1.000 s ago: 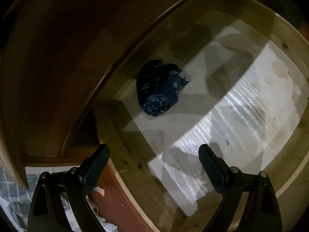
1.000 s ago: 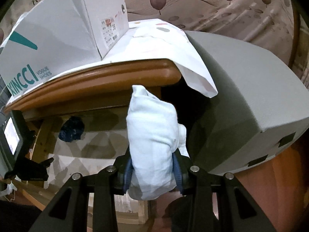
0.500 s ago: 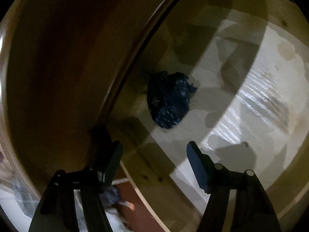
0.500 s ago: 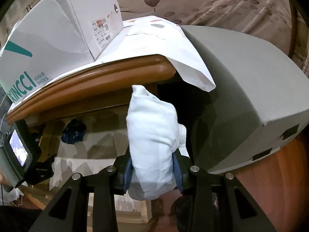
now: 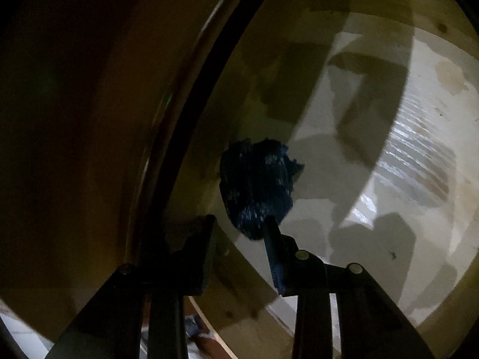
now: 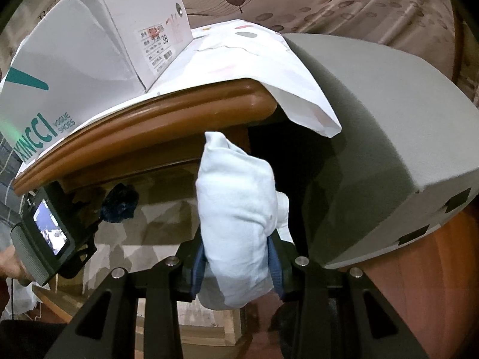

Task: Take underwear out of drawer
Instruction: 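Grasp the dark blue patterned cloth with the left tool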

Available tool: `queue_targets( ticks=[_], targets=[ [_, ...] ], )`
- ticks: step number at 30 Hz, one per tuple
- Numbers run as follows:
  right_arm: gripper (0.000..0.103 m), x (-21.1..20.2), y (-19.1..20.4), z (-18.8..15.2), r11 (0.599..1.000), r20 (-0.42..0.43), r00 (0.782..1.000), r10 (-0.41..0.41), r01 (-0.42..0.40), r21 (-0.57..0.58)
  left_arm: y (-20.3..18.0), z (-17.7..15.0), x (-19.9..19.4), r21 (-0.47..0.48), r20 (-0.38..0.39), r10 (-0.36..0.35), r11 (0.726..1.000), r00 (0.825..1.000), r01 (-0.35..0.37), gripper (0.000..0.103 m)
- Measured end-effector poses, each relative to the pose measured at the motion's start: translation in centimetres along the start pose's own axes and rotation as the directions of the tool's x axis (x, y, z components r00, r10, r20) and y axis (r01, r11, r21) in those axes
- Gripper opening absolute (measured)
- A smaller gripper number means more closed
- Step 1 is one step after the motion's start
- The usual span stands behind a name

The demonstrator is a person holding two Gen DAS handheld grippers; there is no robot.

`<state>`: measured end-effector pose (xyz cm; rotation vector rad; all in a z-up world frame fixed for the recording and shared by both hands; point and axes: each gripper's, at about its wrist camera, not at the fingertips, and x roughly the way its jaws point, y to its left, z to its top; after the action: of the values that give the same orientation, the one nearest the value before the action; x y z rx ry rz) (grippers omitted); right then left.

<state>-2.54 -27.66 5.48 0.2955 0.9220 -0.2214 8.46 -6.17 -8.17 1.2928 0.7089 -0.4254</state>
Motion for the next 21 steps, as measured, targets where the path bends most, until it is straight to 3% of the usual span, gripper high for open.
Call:
queue_targets(
  ticks=[7, 14, 21],
  targets=[
    [0.036, -0.1, -0.1, 0.0, 1.000, -0.002, 1.000, 0.011, -0.011, 0.010, -2.1, 0.5, 0.0, 0.119, 0.083, 0.061, 0.990, 0.995, -0.071, 0.043],
    [0.036, 0.2, 0.2, 0.0, 1.000, -0.013, 1.000, 0.021, -0.021, 0.005, -2.8, 0.6, 0.3, 0.152, 0.102, 0.033, 0.987, 0.994, -0.049, 0.043],
    [0.036, 0.2, 0.6, 0.0, 0.999, -0.026, 0.999, 0.033, -0.033, -0.002, -1.9, 1.7, 2.0, 0.104, 0.081, 0.025, 0.994, 0.996, -0.034, 0.043]
  ],
)
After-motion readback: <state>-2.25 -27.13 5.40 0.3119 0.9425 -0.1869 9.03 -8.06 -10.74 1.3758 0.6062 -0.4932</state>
